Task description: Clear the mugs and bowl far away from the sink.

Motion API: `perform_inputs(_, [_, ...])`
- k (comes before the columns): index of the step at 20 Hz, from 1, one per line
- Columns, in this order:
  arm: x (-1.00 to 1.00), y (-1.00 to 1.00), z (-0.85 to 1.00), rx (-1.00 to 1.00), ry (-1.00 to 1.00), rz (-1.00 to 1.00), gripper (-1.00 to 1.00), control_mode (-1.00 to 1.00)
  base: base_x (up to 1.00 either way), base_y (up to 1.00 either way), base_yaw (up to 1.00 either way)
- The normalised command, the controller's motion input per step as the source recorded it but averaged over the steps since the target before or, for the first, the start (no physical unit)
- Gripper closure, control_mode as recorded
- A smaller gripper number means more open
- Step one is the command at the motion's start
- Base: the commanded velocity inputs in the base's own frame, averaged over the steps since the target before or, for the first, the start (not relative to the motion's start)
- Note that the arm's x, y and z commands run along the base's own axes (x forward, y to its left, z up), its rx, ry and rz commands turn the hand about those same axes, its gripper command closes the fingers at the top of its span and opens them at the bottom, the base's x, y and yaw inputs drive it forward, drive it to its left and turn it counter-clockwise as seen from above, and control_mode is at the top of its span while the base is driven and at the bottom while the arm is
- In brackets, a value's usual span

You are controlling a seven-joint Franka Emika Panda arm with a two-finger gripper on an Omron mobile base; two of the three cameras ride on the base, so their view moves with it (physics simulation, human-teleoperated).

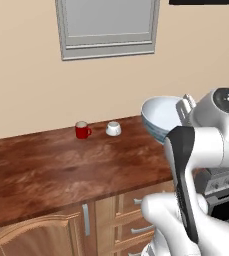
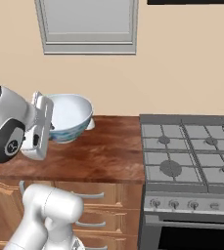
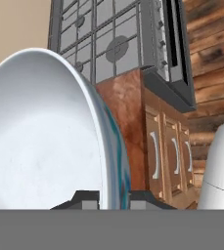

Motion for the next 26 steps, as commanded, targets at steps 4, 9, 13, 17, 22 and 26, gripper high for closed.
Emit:
perform_inputs(4, [0.01, -0.01, -0.42, 0.00, 0.02, 0.04, 1.00, -1.00, 0.00, 0.00, 0.00])
perform_inputs(9, [0.12, 0.00, -0.48, 0.00, 0.11, 0.03, 1.00, -1.00, 0.00, 0.00, 0.00])
perform_inputs(13, [0.04, -0.02, -0.40, 0.00, 0.08, 0.15, 1.00, -1.00, 0.00, 0.00, 0.00])
perform_inputs(17, [0.13, 0.00, -0.50, 0.00, 0.03, 0.14, 1.00, -1.00, 0.00, 0.00, 0.00])
perform_inputs(22, [0.31, 0.00, -0.53, 0.00, 0.07, 0.12, 1.00, -1.00, 0.00, 0.00, 0.00])
perform_inputs(26, [0.52, 0.03, -0.48, 0.00, 0.04, 0.08, 1.00, -1.00, 0.00, 0.00, 0.00])
